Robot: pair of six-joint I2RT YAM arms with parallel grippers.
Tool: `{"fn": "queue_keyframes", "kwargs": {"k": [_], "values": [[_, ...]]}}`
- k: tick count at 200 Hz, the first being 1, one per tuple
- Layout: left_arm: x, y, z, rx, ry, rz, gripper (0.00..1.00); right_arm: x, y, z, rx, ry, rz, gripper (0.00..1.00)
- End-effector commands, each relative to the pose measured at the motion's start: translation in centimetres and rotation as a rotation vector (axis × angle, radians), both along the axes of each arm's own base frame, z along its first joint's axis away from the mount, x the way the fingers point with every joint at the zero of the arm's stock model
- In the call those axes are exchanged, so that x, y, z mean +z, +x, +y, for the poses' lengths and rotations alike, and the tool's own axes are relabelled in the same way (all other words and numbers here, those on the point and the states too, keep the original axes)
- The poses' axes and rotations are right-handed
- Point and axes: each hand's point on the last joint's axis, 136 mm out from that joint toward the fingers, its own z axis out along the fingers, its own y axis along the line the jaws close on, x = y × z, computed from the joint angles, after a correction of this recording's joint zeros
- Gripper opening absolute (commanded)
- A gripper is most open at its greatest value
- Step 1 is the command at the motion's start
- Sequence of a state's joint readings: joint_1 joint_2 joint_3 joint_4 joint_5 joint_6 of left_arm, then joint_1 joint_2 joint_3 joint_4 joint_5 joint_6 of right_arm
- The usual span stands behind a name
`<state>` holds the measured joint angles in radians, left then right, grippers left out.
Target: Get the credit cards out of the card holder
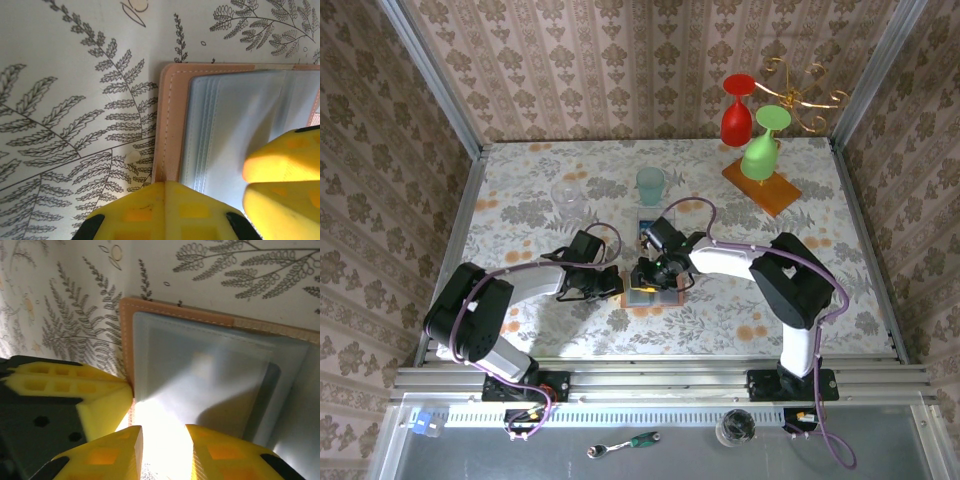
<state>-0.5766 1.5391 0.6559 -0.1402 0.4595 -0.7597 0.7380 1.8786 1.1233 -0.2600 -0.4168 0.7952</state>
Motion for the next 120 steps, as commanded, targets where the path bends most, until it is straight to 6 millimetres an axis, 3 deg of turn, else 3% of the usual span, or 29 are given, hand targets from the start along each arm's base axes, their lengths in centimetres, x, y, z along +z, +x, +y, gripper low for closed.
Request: {"fn": "queue_keyframes", "kwargs": {"k": [1, 120], "values": [[-0.8, -0.8, 0.5, -0.001, 0.026, 0.035, 0.0, -0.5, 0.0, -0.7, -0.032, -0.06, 0.014, 0.3], [-1.4, -1.0, 0.7, -0.001, 0.041, 0.051, 0.0, -0.2, -0.5, -3.2, -0.055, -0.126, -0.017, 0.3]]}}
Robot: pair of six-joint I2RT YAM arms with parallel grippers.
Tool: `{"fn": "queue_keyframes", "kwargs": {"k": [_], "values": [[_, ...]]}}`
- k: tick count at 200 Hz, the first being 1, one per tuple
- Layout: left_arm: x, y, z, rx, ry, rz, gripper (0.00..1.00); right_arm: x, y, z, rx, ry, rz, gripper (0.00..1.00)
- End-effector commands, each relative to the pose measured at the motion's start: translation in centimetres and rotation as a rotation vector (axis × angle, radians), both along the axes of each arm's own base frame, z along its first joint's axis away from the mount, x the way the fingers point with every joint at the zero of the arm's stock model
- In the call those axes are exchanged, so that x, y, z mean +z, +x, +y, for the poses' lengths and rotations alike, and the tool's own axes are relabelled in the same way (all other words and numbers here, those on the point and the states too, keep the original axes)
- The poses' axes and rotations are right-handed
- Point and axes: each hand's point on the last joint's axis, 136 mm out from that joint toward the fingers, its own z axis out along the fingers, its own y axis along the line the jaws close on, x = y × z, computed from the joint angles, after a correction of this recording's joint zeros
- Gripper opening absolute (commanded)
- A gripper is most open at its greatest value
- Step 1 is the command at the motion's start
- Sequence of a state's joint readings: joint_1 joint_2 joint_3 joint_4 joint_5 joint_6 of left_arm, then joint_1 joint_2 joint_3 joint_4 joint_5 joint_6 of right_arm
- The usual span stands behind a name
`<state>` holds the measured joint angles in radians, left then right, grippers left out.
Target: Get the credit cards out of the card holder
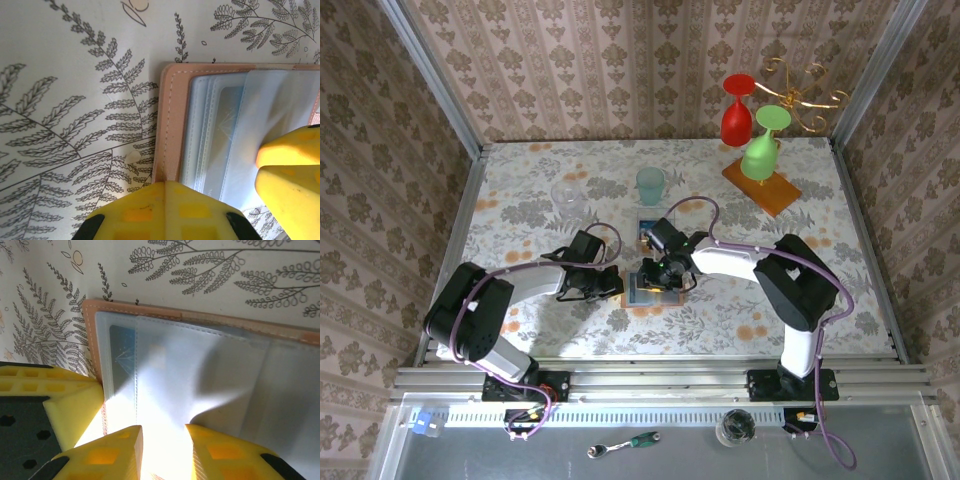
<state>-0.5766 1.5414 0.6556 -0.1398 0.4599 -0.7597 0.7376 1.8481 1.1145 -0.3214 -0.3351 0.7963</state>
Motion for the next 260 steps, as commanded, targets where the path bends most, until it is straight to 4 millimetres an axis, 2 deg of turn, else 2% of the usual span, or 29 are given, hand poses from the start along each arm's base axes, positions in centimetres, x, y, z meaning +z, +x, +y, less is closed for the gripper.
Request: {"fn": "queue_keyframes", "kwargs": {"k": [1, 77, 145, 183, 215, 260], "values": [[-1.3, -1.0, 0.7, -0.001, 0.04, 0.048, 0.0, 0.0, -0.5, -1.5, -0.018, -0.045, 0.002, 0.3], [-0.8, -0.5, 0.4, -0.002, 0.037, 0.038, 0.0, 0.0, -0.6, -1.3, -0.022, 0.061, 0.009, 0.28], [2.8, 0.9, -0.7, 0.008, -0.022, -0.027, 0.03, 0.0, -0.3, -1.4, -0.047, 0.134, 0.019, 0.28], [4.2, 1.1, -2.4, -0.01, -0.079, -0.045, 0.08, -0.1, -0.3, -1.5, -0.051, 0.142, 0.028, 0.27], [4.2, 1.1, -3.8, -0.018, -0.107, -0.035, 0.11, -0.2, -0.3, -1.7, -0.056, 0.14, 0.028, 0.27], [3.4, 0.9, -4.7, -0.033, -0.1, -0.015, 0.13, -0.3, -0.5, -1.7, -0.056, 0.143, 0.035, 0.27]]}}
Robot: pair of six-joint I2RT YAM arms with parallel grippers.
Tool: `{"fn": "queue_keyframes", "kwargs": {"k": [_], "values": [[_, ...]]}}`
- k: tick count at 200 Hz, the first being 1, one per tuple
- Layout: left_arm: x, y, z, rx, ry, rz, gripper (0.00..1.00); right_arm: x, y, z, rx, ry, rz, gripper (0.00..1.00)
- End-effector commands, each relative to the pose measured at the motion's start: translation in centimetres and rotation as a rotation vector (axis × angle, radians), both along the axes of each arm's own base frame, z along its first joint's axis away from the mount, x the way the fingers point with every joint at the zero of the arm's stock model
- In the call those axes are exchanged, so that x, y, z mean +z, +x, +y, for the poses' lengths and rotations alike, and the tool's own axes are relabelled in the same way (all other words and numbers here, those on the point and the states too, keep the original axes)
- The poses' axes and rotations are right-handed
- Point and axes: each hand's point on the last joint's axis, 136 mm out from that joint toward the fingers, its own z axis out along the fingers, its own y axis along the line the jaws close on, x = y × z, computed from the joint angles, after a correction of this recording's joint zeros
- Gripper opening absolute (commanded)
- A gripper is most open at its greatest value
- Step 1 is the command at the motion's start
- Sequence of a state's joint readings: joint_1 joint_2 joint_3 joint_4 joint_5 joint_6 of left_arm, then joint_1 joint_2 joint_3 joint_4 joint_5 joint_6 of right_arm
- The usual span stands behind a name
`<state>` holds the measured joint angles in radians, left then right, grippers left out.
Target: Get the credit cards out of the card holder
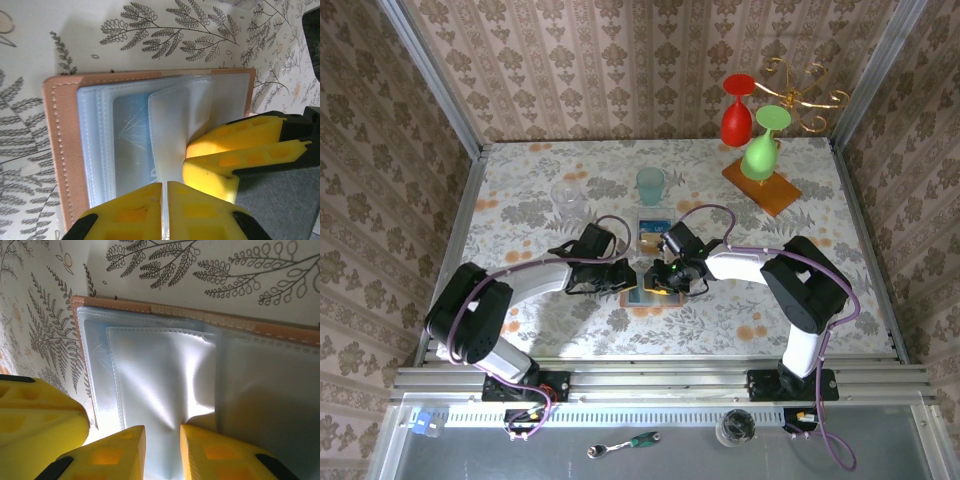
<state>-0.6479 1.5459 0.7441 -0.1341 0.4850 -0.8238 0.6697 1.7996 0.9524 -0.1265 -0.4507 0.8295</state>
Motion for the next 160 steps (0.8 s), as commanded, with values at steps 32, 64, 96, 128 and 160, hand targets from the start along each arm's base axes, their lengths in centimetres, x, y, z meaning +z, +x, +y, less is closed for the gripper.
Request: {"fn": "queue_keyframes", "kwargs": {"k": [32, 64, 96, 128, 160], "values": [[-0.1, 0.3, -1.4, -0.008, -0.025, 0.02, 0.15, 0.2, -0.4, -0.4, -0.013, 0.012, 0.013, 0.27], [-0.6, 0.2, -1.6, -0.013, -0.024, 0.028, 0.18, 0.2, -0.4, -0.3, -0.016, 0.017, 0.015, 0.27], [-0.8, 0.2, -1.7, -0.008, -0.033, 0.036, 0.18, 0.2, -0.5, -0.3, -0.015, 0.021, 0.017, 0.27], [-0.7, 0.3, -1.8, -0.007, -0.042, 0.034, 0.14, 0.2, -0.4, -0.2, -0.017, 0.025, 0.017, 0.27], [-0.3, 0.4, -2.0, -0.008, -0.049, 0.029, 0.11, 0.8, -0.4, 0.1, -0.014, 0.041, 0.012, 0.27]]}}
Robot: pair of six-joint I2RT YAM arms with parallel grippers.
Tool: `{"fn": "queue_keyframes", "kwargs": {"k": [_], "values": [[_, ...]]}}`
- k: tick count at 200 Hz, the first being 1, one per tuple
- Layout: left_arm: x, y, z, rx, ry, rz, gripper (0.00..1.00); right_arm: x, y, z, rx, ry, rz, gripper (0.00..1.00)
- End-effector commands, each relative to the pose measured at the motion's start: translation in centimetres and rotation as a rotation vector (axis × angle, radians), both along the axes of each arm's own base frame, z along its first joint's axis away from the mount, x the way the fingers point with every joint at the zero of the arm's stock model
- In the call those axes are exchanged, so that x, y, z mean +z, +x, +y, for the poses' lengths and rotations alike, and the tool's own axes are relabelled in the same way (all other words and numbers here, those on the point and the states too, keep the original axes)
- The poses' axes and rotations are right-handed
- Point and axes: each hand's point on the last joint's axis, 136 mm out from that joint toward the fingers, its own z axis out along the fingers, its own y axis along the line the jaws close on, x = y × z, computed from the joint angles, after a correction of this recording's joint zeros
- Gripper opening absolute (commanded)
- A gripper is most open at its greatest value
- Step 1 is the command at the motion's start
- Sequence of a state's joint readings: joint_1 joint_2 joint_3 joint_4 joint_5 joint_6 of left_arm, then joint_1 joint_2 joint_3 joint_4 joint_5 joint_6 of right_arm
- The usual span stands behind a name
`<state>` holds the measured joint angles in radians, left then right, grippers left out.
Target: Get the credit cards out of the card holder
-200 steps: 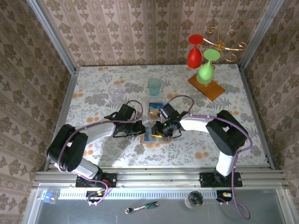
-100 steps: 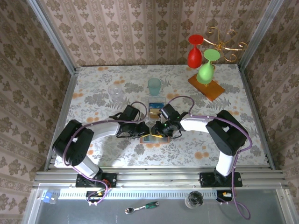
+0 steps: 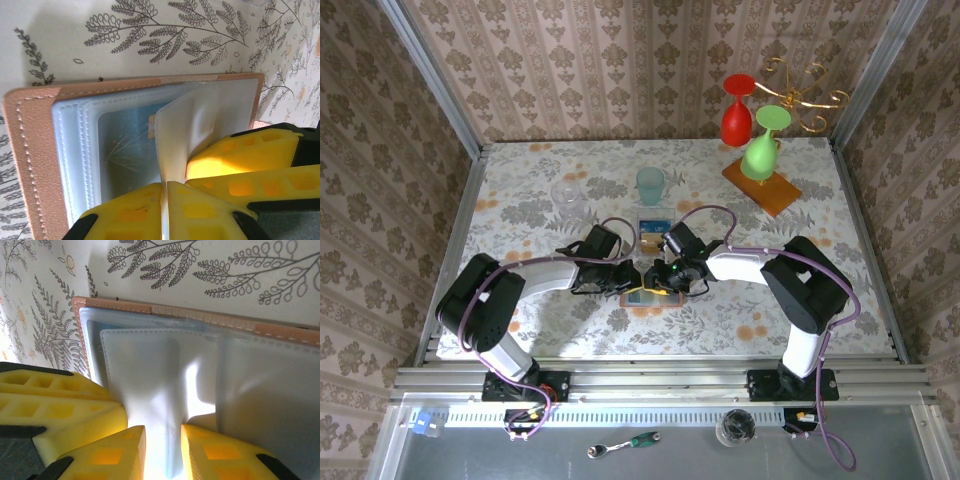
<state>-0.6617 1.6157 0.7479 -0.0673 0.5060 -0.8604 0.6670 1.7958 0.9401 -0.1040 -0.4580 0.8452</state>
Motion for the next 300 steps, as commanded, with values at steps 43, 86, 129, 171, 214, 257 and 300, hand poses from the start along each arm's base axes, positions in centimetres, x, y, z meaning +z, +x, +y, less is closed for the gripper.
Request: {"fn": "queue_keyframes", "kwargs": {"k": [43, 86, 129, 171, 214, 257, 300], "values": [[1.8, 0.5, -1.0, -0.005, -0.042, -0.02, 0.13, 2.5, 0.0, -0.1, -0.01, 0.038, -0.023, 0.27], [2.7, 0.7, -1.1, -0.006, -0.046, -0.035, 0.14, 3.9, 0.4, -1.1, -0.028, 0.03, -0.052, 0.28], [3.5, 0.9, -1.6, -0.009, -0.063, -0.049, 0.17, 4.9, 0.8, -2.7, -0.057, 0.023, -0.078, 0.28], [3.7, 0.9, -2.4, -0.019, -0.071, -0.05, 0.21, 5.7, 0.9, -4.2, -0.089, 0.017, -0.094, 0.28], [3.6, 0.7, -3.5, -0.037, -0.079, -0.045, 0.28, 6.0, 0.7, -5.6, -0.111, 0.005, -0.105, 0.28], [3.5, 0.6, -4.7, -0.056, -0.083, -0.04, 0.35, 6.6, 0.6, -6.8, -0.137, -0.003, -0.122, 0.29], [3.5, 0.6, -6.0, -0.078, -0.094, -0.036, 0.36, 7.0, 0.5, -7.9, -0.156, -0.011, -0.133, 0.3]]}}
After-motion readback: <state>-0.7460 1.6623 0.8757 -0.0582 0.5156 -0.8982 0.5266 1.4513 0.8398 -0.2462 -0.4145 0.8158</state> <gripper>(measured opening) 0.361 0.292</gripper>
